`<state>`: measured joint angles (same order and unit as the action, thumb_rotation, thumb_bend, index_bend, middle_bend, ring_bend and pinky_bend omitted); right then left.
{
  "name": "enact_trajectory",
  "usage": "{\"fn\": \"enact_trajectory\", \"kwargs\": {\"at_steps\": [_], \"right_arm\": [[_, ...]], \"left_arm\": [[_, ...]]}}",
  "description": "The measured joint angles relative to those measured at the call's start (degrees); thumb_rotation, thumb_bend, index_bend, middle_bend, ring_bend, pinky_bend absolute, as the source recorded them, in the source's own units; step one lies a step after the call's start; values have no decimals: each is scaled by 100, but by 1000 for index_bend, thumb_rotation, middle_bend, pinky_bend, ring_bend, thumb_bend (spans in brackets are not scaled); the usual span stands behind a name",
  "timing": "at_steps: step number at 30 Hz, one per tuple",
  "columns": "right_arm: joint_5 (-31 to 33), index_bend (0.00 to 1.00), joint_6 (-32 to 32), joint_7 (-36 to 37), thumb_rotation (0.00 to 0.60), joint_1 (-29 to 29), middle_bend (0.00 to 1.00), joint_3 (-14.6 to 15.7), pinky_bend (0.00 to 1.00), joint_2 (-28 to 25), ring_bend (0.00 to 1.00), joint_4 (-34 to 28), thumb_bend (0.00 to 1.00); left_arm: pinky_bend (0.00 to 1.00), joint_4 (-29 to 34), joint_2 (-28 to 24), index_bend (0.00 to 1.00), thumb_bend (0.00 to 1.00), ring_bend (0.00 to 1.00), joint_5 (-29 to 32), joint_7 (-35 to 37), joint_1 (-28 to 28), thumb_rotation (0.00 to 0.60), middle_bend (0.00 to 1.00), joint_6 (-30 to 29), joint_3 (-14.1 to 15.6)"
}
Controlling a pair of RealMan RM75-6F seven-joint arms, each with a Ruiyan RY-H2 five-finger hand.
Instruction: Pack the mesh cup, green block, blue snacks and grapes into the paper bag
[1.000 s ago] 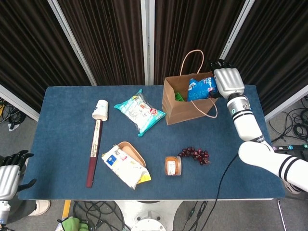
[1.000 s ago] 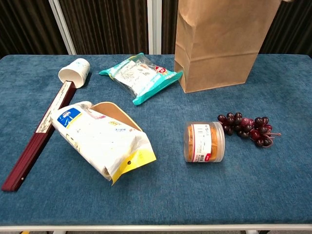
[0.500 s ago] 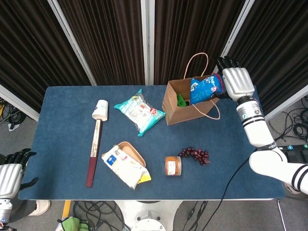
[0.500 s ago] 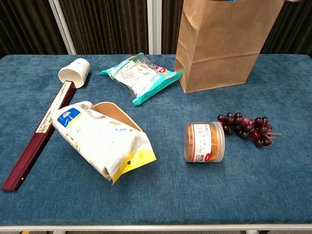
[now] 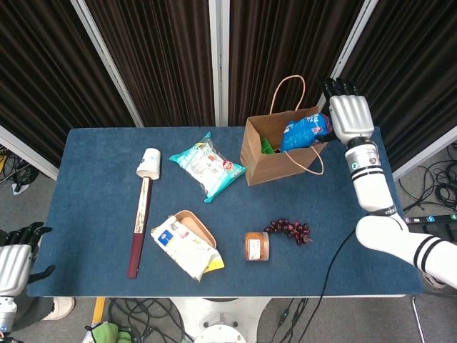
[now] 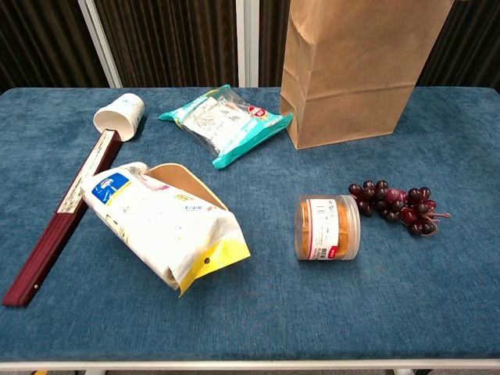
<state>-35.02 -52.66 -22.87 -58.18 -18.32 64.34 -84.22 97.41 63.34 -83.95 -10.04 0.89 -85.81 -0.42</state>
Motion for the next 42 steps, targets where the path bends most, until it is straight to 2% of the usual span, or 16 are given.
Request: {"fn": "enact_trajectory", "kwargs": {"at_steps": [7, 12, 13, 16, 18, 20, 21, 22, 26, 30, 35, 39, 42], "right_arm": [[60, 0, -380, -451, 600, -66, 7, 54, 0, 342, 0, 172, 0], [174, 0, -455, -496, 600, -119, 1, -25, 0, 632, 0, 292, 15], [189, 0, -431, -481, 600, -123, 0, -39, 0, 657, 0, 304, 74], [287, 0, -308, -392, 600, -131, 0, -107, 0, 718, 0, 329, 405], [346, 0, -261, -383, 600, -141, 0, -140, 0, 767, 0, 354, 516], [391, 0, -255, -405, 600, -149, 0, -146, 0, 794, 0, 368, 561], [434, 0, -254, -426, 600, -155, 0, -150, 0, 811, 0, 376, 557], [474, 0, -257, -447, 600, -161, 0, -155, 0, 826, 0, 383, 508], [639, 0, -331, -469, 600, -176, 0, -244, 0, 906, 0, 396, 212], [671, 0, -317, -303, 600, -137, 0, -374, 0, 855, 0, 296, 39], [377, 0, -252, 139, 600, 30, 22, -498, 0, 646, 0, -74, 0], [-441, 0, -252, 789, 600, 356, 110, -565, 33, 336, 0, -609, 0], [-1305, 0, -300, 1394, 600, 692, 169, -569, 117, 60, 6, -1046, 0]], "left_arm": [[239, 18, -10, 311, 50, 258, -12, -17, 10, 600, 298, -9, -9], [239, 15, -10, 311, 51, 258, 15, 0, -22, 600, 298, -22, 9], [239, 10, -4, 311, 50, 258, 24, 7, -29, 600, 298, -19, 14], [239, -4, 2, 311, 50, 258, 29, 11, -29, 600, 298, -12, 16], [239, -8, 5, 311, 51, 258, 29, 14, -28, 600, 298, -10, 15], [239, -19, 13, 311, 50, 258, 29, 22, -26, 600, 298, -10, 12], [239, -23, 15, 311, 51, 258, 26, 24, -25, 600, 298, -9, 11], [239, -26, 17, 311, 50, 258, 22, 29, -22, 600, 298, -8, 11], [239, -40, 23, 311, 50, 258, 17, 50, -36, 600, 298, -21, 20], [239, -65, 29, 311, 50, 258, 33, 84, -59, 600, 298, -34, 27], [239, -91, 34, 310, 50, 258, 20, 113, -62, 600, 298, -47, 22], [239, -96, 16, 311, 50, 258, 16, 118, -51, 600, 298, -47, 6], [238, -89, 7, 311, 51, 258, -5, 120, -40, 600, 298, -63, -10]]}}
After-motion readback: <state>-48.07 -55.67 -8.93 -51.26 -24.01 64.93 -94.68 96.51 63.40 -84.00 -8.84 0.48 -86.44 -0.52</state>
